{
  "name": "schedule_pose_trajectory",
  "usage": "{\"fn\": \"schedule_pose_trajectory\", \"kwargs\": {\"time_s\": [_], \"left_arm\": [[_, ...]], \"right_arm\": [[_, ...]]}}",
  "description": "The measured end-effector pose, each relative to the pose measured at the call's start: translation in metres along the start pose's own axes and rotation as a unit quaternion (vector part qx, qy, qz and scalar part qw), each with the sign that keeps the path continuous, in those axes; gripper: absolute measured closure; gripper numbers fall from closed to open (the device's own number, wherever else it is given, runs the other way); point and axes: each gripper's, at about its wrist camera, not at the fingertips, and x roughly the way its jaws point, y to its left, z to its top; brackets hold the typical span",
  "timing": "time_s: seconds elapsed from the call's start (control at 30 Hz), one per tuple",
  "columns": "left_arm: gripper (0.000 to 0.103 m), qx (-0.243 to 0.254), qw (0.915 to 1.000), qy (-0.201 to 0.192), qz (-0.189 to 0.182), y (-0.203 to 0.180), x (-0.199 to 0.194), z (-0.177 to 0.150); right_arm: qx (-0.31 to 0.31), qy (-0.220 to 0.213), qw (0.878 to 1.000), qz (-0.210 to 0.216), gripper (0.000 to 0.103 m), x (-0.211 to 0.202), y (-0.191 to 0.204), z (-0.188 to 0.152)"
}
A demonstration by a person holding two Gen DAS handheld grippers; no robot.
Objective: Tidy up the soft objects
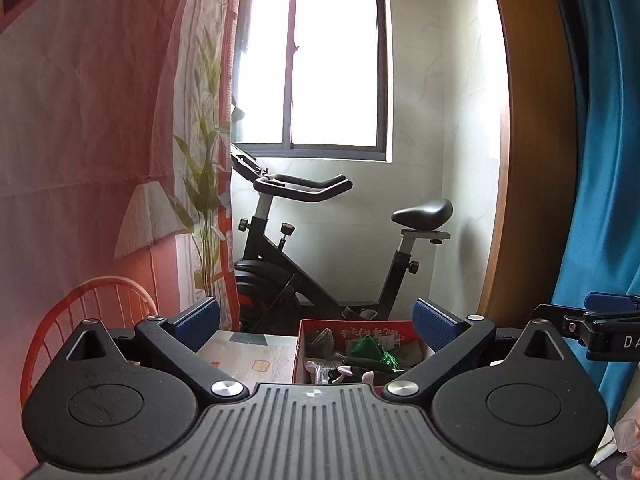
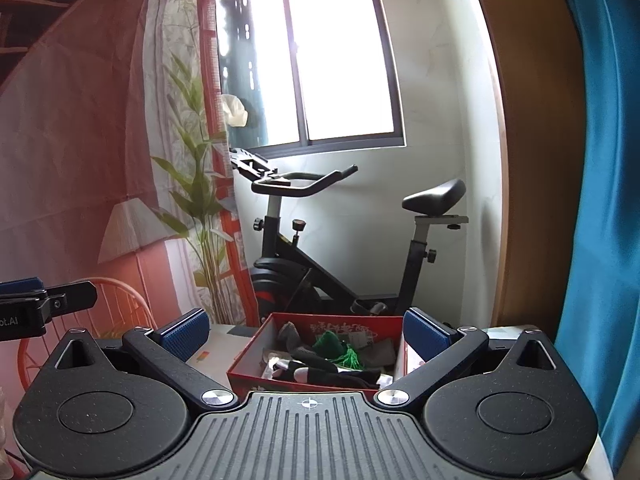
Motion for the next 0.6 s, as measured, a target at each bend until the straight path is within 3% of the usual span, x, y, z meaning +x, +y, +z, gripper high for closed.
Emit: {"fn": "schedule_pose_trajectory", "kwargs": {"time_s": [0.6], "left_arm": [[0.000, -0.007, 0.9999, 0.005, 0.005, 0.0008, -0.0009, 0.0002]], "right_arm": [[-0.002, -0.004, 1.000, -0.006, 0.000, 0.0008, 0.0019, -0.0005]]}}
